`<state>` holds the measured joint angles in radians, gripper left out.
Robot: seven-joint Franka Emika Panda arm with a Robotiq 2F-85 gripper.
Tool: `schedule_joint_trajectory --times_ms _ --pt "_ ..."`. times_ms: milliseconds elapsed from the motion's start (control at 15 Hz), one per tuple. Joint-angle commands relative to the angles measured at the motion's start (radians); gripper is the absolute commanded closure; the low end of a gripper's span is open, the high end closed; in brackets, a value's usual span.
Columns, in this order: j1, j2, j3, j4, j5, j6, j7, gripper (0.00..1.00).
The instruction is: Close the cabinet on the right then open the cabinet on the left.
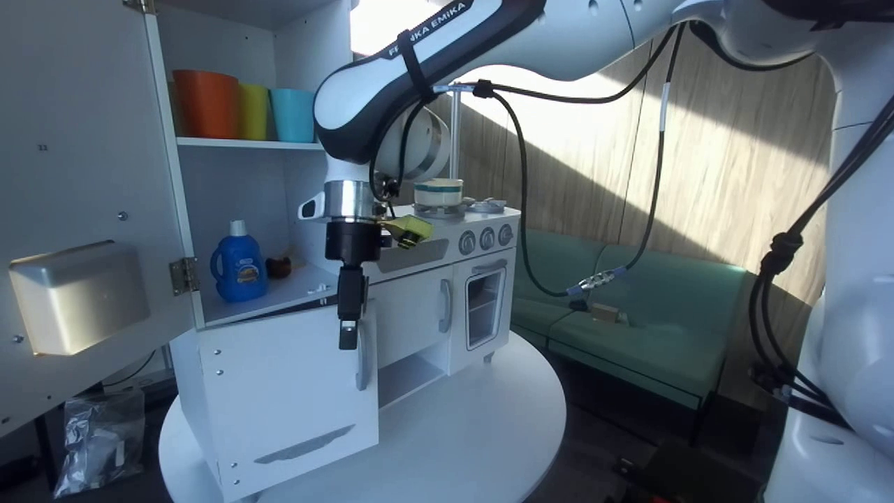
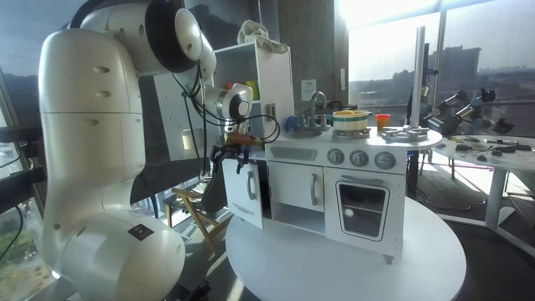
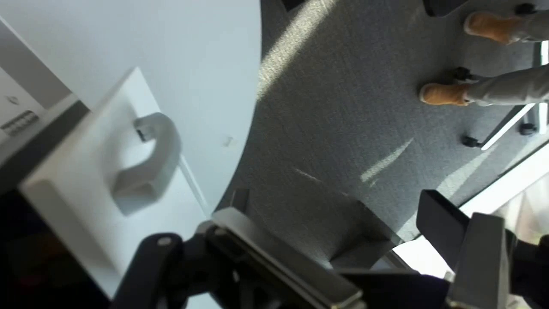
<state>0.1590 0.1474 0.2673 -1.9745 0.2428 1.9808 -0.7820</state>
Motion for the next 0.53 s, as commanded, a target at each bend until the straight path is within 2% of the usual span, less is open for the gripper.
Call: schedule_joint_trajectory --times_ms 0,267,467 --pt "0.047 0.074 0.014 0.157 -0.028 -0.262 0.115 0.0" --pt "0.097 0.107 0.006 0.257 -0.192 -0.423 0.353 0.0" --pt "0.1 0.107 -0.012 0.285 -0.288 -0.439 0.496 0.0"
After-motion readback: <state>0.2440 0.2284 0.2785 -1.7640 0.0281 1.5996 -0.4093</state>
